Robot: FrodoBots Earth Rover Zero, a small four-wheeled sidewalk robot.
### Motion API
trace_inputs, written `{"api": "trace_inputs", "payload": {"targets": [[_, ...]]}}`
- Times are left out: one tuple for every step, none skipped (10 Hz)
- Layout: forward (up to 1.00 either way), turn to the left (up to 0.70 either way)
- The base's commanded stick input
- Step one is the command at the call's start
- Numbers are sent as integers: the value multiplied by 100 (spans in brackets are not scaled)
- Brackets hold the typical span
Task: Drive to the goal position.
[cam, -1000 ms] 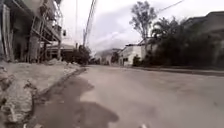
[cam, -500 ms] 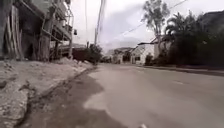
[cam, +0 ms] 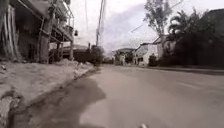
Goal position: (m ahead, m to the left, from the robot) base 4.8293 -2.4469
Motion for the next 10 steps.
{"api": "trace_inputs", "payload": {"targets": [[70, 0], [70, 0], [70, 0], [70, 0], [70, 0], [70, 0], [70, 0], [70, 0], [70, 0], [70, 0]]}}
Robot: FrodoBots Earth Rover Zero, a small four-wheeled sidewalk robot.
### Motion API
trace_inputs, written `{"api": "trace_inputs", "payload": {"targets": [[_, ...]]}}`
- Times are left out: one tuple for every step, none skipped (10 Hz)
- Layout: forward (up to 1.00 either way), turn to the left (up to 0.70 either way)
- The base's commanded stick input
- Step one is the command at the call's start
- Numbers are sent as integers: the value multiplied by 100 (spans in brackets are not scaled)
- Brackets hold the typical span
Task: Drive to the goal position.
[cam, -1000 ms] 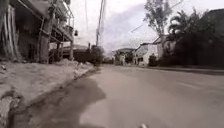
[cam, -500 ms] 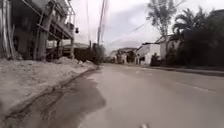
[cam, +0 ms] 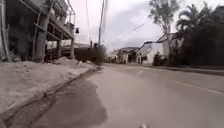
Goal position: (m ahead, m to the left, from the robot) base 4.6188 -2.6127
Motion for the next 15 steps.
{"api": "trace_inputs", "payload": {"targets": [[70, 0], [70, 0], [70, 0], [70, 0], [70, 0], [70, 0], [70, 0], [70, 0], [70, 0], [70, 0], [70, 0], [70, 0], [70, 0], [70, 0], [70, 0]]}}
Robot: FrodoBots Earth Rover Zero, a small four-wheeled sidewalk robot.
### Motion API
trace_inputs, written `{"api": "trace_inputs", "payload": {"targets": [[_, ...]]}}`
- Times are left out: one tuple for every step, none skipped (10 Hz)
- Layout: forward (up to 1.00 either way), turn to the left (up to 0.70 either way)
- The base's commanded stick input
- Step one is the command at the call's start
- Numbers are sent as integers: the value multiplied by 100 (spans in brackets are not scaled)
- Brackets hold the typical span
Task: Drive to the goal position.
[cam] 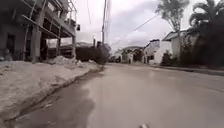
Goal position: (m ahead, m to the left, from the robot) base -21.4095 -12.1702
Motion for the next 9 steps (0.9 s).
{"api": "trace_inputs", "payload": {"targets": [[70, -18], [70, -27], [70, -27], [70, -27], [70, -27], [70, -27], [70, -27], [70, -27], [70, -27]]}}
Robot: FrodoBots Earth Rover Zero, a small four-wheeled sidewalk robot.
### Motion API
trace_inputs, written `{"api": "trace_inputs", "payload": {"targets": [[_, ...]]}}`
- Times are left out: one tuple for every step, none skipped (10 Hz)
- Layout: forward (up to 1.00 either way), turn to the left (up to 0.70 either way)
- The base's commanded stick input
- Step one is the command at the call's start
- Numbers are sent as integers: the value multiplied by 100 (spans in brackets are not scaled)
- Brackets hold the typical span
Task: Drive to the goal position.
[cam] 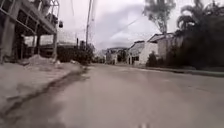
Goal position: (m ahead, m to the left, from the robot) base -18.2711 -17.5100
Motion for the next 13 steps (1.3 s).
{"api": "trace_inputs", "payload": {"targets": [[70, -27], [70, -27], [70, -27], [70, -27], [70, -27], [70, -27], [70, -27], [70, -27], [70, -27], [70, -27], [70, -27], [70, -27], [70, -27]]}}
